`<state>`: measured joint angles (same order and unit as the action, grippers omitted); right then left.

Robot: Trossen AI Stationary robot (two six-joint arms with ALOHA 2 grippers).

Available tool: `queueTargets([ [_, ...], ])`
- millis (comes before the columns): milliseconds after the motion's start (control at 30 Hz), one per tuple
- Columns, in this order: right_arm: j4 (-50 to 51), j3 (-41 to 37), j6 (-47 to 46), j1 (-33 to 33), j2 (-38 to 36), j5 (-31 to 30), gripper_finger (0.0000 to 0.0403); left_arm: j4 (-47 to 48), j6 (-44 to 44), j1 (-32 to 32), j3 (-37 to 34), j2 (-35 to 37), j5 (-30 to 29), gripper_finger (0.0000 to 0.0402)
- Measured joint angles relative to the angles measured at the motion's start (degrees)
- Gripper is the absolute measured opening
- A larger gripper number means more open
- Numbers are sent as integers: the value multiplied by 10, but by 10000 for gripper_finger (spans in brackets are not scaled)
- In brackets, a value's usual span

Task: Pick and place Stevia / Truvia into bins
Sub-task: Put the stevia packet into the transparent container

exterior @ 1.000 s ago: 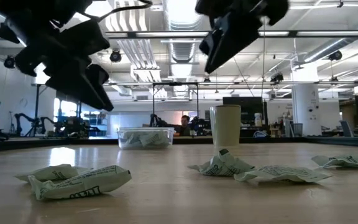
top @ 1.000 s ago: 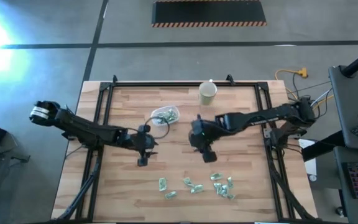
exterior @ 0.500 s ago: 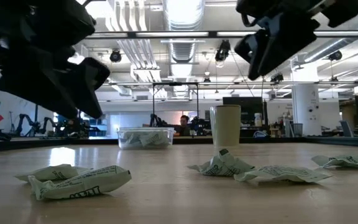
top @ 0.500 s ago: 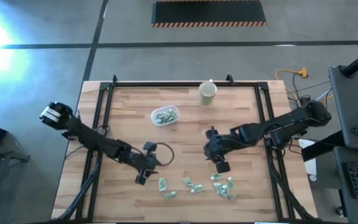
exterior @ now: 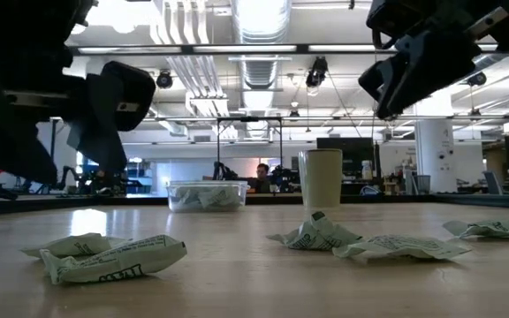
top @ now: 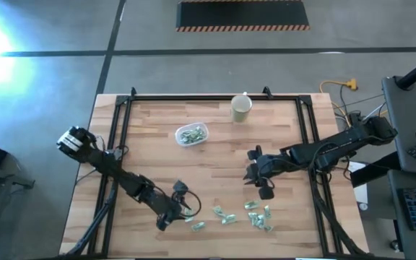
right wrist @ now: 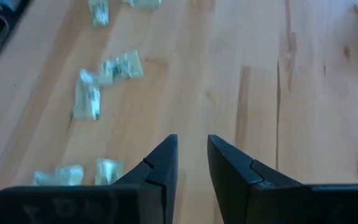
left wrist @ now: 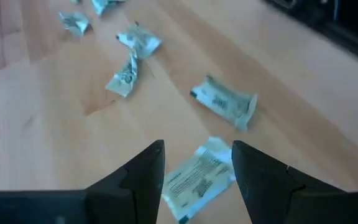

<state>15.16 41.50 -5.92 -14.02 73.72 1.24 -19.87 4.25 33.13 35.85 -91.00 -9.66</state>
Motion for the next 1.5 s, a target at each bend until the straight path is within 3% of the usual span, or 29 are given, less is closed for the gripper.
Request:
queueTargets([
  [400,-8,-9,8,0,-6,0,74,3,37,7,34,-72,8,171],
  [700,-10,-10,1,0,-6,0,74,4,-22,7,42,-71,15,171],
  [1500,-10,-13,-2,0,-5,1,68,49,-41,6,39,-72,24,171],
])
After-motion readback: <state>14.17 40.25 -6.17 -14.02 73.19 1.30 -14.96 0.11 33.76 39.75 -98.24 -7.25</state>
